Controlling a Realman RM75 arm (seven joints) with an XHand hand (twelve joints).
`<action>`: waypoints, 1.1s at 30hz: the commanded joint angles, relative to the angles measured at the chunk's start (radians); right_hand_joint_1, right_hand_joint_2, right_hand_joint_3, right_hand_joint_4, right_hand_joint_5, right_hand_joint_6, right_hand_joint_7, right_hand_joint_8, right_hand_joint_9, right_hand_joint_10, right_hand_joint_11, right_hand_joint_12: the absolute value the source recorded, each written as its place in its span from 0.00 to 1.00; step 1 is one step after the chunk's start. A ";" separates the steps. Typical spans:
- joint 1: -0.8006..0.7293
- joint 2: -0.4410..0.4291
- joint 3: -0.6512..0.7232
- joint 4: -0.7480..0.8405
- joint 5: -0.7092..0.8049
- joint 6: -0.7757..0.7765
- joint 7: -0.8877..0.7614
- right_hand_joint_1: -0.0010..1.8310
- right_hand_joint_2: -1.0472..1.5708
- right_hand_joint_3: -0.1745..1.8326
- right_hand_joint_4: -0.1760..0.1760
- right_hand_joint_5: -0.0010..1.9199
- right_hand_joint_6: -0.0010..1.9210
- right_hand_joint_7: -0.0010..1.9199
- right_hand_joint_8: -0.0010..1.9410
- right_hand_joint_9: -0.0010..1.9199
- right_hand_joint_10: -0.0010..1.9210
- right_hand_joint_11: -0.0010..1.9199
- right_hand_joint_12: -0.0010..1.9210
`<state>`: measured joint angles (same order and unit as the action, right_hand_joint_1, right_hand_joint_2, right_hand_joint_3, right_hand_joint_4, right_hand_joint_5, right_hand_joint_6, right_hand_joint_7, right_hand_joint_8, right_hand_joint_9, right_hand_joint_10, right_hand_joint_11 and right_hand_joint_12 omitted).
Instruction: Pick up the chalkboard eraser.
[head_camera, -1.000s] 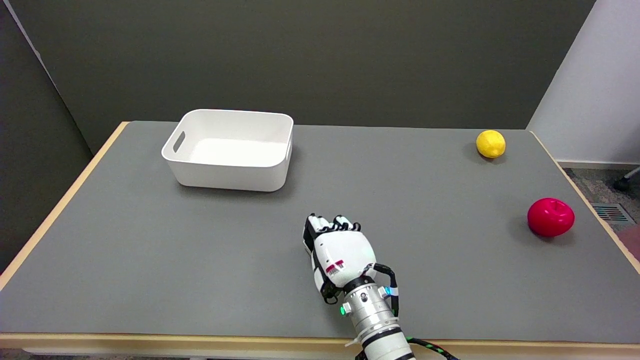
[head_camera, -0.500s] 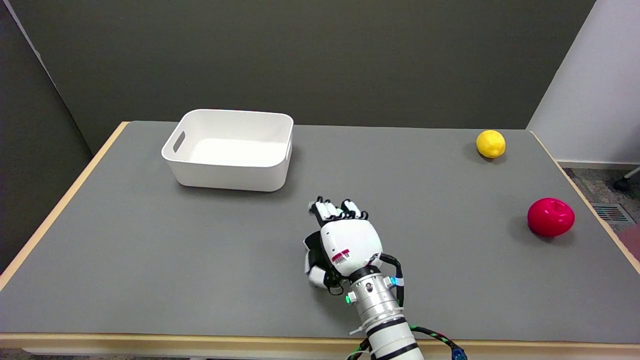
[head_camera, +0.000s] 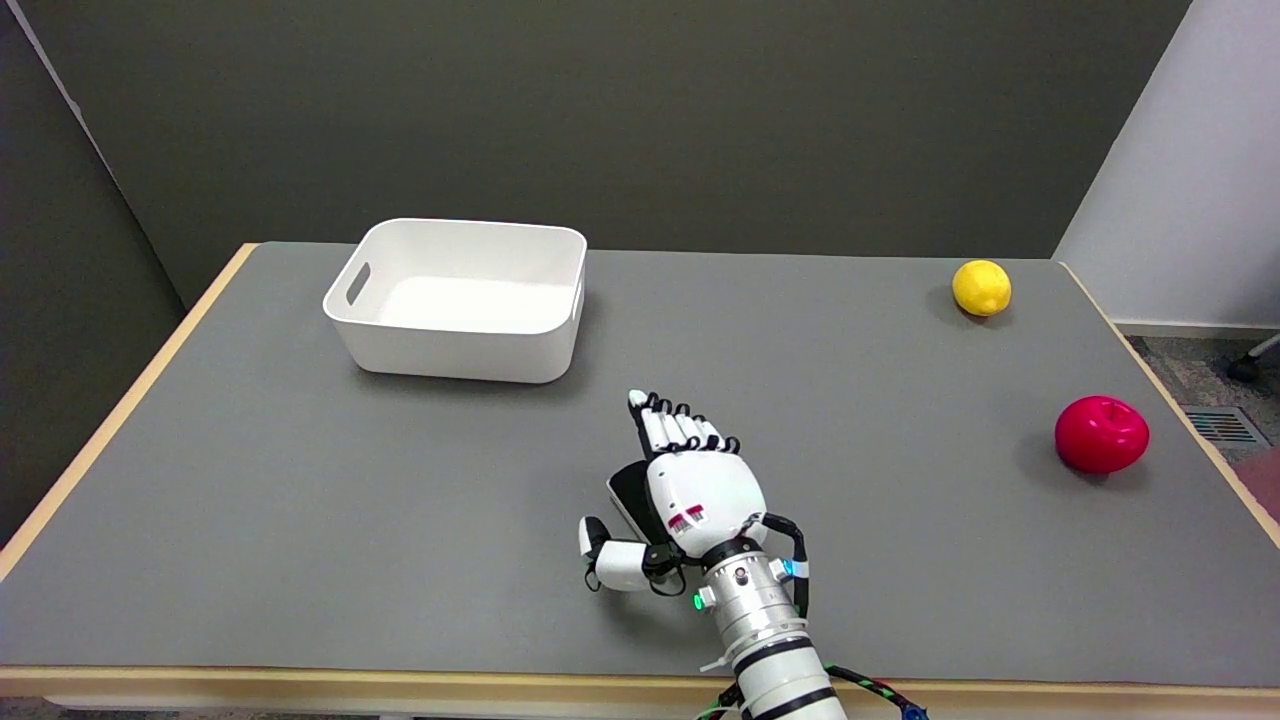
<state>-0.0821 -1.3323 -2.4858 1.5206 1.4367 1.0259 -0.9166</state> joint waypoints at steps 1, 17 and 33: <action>0.002 0.004 0.005 -0.006 0.053 0.007 -0.002 0.31 0.64 0.54 0.02 0.04 0.12 0.07 0.29 0.09 0.45 0.12 0.77; 0.000 0.008 0.005 -0.025 0.109 0.029 0.005 0.33 0.65 0.50 0.00 0.04 0.18 0.13 0.31 0.11 0.52 0.13 0.79; 0.006 0.008 0.024 -0.033 0.118 0.013 0.005 0.37 0.66 0.52 0.00 0.05 0.20 0.20 0.40 0.17 0.58 0.13 0.81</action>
<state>-0.0810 -1.3250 -2.4759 1.4950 1.5387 1.0456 -0.9126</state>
